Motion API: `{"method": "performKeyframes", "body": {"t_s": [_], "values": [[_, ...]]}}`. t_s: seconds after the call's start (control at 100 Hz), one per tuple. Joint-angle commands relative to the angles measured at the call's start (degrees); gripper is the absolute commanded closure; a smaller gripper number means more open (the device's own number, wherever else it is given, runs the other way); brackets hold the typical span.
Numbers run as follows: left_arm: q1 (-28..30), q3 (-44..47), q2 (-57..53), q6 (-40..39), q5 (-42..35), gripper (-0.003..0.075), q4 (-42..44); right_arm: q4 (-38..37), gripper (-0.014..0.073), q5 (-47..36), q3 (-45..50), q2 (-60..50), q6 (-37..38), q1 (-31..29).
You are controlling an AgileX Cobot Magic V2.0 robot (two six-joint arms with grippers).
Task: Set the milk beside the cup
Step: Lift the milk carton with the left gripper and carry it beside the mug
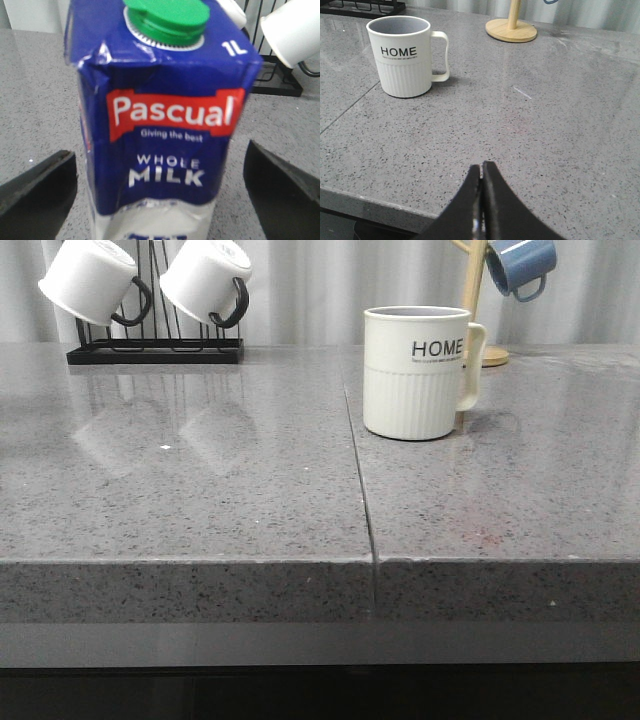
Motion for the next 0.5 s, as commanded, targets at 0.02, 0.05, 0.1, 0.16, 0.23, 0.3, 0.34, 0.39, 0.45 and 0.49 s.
{"method": "performKeyframes", "body": {"t_s": [0.02, 0.05, 0.1, 0.16, 0.23, 0.3, 0.34, 0.39, 0.45, 0.49], "values": [[-0.4, -3.7, 1.4, -0.7, -5.2, 0.0073, -0.7, -0.2, 0.0661, -4.1, -1.5, 0.5, -0.1, -0.1], [-0.4, -4.0, 2.0, -0.7, -5.2, 0.0073, -0.7, -0.2, 0.0661, -4.1, -1.5, 0.5, -0.1, -0.1], [-0.4, -4.1, 2.5, -0.7, -5.3, 0.0075, -0.7, -0.2, 0.0661, -4.1, -1.5, 0.5, -0.1, -0.1], [-0.4, -4.2, 3.1, -0.7, -6.1, 0.0099, -0.7, -0.2, 0.0661, -4.1, -1.5, 0.5, -0.1, -0.1], [-0.4, -4.2, 3.1, -0.7, -6.1, 0.0153, -0.7, -0.2, 0.0661, -4.1, -1.5, 0.5, -0.1, -0.1], [-0.4, -4.2, 3.0, -0.7, -6.4, 0.0208, -0.7, -0.2, 0.0661, -4.1, -1.5, 0.5, -0.1, -0.1], [-0.4, -4.3, 3.0, -0.7, -6.8, 0.0235, -0.6, -0.2, 0.0661, -4.1, -1.5, 0.5, -0.1, -0.1], [-0.4, -4.5, 3.0, -0.7, -7.3, 0.0263, -0.6, -0.2, 0.0661, -4.1, -1.5, 0.5, -0.1, -0.1], [-0.5, -4.8, 3.0, -0.7, -7.4, 0.0290, -0.6, -0.2, 0.0661, -4.1, -1.5, 0.5, -0.1, -0.1], [-1.2, -5.0, 2.6, -0.7, -7.4, 0.0302, -0.6, -0.2, 0.0661, -4.1, -1.5, 0.5, -0.1, -0.1]]}}
